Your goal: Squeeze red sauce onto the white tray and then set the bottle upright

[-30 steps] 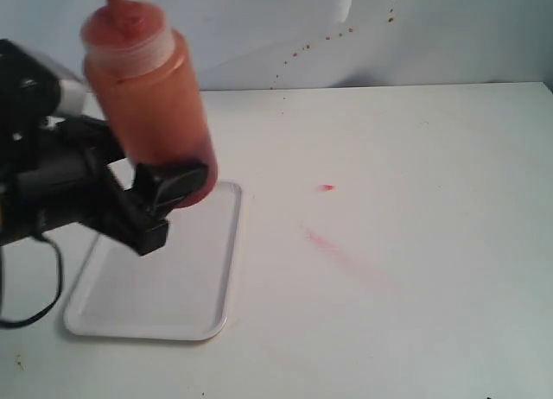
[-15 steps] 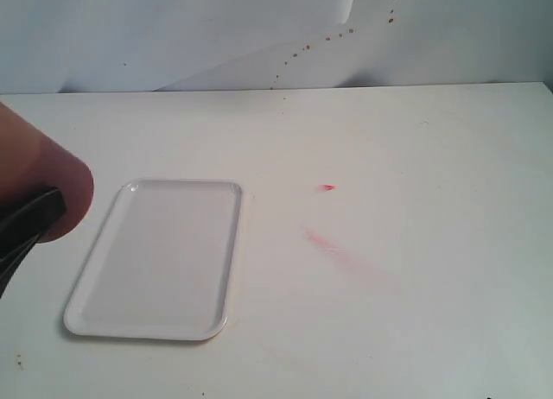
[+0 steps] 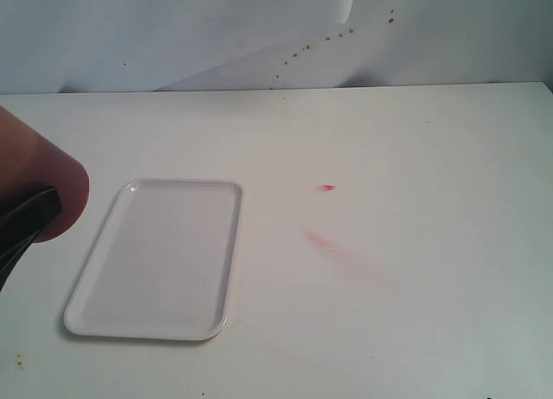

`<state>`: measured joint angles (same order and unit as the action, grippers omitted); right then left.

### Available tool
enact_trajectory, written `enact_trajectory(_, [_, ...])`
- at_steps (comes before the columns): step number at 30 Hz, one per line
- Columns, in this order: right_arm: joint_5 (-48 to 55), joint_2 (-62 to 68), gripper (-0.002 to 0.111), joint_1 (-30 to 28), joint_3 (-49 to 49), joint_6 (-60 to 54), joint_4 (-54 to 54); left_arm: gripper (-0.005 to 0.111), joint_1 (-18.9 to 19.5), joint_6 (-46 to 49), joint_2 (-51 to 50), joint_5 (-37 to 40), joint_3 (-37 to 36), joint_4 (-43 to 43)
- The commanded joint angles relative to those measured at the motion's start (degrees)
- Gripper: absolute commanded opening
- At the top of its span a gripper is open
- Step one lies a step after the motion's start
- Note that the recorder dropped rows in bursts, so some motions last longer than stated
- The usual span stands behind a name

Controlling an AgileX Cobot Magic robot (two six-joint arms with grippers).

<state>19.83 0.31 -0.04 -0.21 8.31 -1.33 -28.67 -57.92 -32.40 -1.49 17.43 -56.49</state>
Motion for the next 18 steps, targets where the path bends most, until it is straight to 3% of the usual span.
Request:
enact_trajectory(1, [-0.22, -0.31, 0.0, 0.21, 0.21, -0.27, -0.38, 0.0, 0.04, -0.47, 0.38, -1.05, 0.12, 0.52])
enact_trajectory(18, [-2.47, -0.31, 0.0, 0.21, 0.21, -0.27, -1.73, 0.0, 0.04, -0.03, 0.38, 0.55, 0.12, 0.29])
